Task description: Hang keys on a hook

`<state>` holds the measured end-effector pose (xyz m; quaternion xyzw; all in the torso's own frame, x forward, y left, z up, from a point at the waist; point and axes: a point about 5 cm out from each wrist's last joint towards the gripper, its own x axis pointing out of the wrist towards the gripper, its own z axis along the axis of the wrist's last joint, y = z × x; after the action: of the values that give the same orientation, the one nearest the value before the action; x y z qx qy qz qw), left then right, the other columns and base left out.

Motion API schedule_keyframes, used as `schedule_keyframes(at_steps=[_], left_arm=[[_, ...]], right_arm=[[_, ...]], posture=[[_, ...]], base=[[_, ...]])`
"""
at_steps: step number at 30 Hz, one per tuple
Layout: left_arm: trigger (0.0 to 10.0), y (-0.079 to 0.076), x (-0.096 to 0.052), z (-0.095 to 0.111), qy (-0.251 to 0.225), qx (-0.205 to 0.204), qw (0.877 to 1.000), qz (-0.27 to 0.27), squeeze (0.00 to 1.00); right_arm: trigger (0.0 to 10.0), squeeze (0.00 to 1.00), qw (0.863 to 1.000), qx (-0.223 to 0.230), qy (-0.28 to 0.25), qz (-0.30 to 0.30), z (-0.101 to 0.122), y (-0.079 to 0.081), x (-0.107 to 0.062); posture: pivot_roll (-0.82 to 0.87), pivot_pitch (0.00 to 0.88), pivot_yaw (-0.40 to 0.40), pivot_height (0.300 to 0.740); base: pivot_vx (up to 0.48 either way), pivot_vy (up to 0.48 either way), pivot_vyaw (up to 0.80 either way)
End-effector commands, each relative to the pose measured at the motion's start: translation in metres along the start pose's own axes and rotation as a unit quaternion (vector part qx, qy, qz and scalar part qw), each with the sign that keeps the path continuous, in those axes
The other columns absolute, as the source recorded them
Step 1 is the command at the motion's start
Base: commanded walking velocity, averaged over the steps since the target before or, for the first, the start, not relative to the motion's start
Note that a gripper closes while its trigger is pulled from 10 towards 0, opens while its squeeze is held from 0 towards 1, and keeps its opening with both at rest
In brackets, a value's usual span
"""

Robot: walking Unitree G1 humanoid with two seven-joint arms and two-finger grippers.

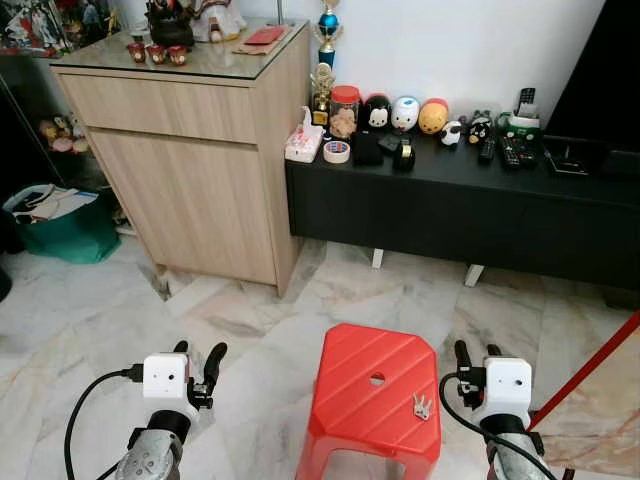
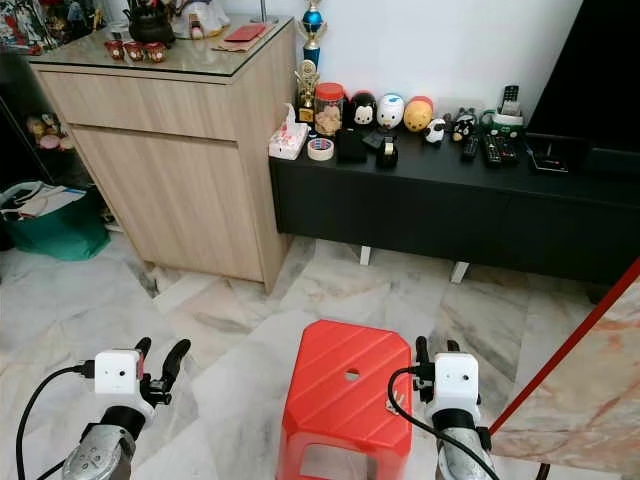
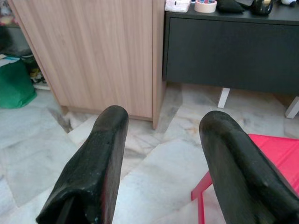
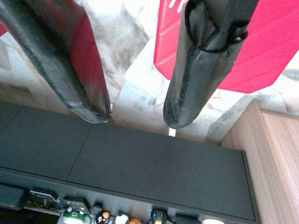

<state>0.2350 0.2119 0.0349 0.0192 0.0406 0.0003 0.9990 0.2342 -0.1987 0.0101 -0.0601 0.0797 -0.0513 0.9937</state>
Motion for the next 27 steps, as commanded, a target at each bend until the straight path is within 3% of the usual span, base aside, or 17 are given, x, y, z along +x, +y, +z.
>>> schedule_keyframes(at_steps=[1,12,19,27], left_arm=[[10.0,0.000,0.003,0.001,0.001,0.009,1.000,-0.003,0.00],[10.0,-0.003,0.005,-0.007,0.021,-0.005,1.000,-0.010,0.00],[10.0,-0.003,0.007,-0.005,0.015,-0.006,1.000,-0.005,0.00],[10.0,-0.004,0.009,-0.003,0.010,-0.009,1.000,-0.005,0.00]], right_arm=[[10.0,0.00,1.000,0.006,-0.009,-0.007,0.003,-0.001,0.003],[10.0,0.00,0.999,0.025,0.033,-0.017,-0.011,-0.001,0.002],[10.0,0.00,0.999,0.029,0.023,-0.015,-0.007,0.001,0.004],[10.0,0.00,0.998,0.031,0.049,-0.011,-0.010,0.005,0.010]], posture=[[0.00,0.000,-0.003,0.740],[0.01,0.000,-0.005,0.740],[0.01,0.000,-0.005,0.740],[0.01,0.000,-0.005,0.721]], base=[[0.000,0.000,0.00],[0.000,0.000,0.00],[0.000,0.000,0.00],[0.000,0.000,0.00]])
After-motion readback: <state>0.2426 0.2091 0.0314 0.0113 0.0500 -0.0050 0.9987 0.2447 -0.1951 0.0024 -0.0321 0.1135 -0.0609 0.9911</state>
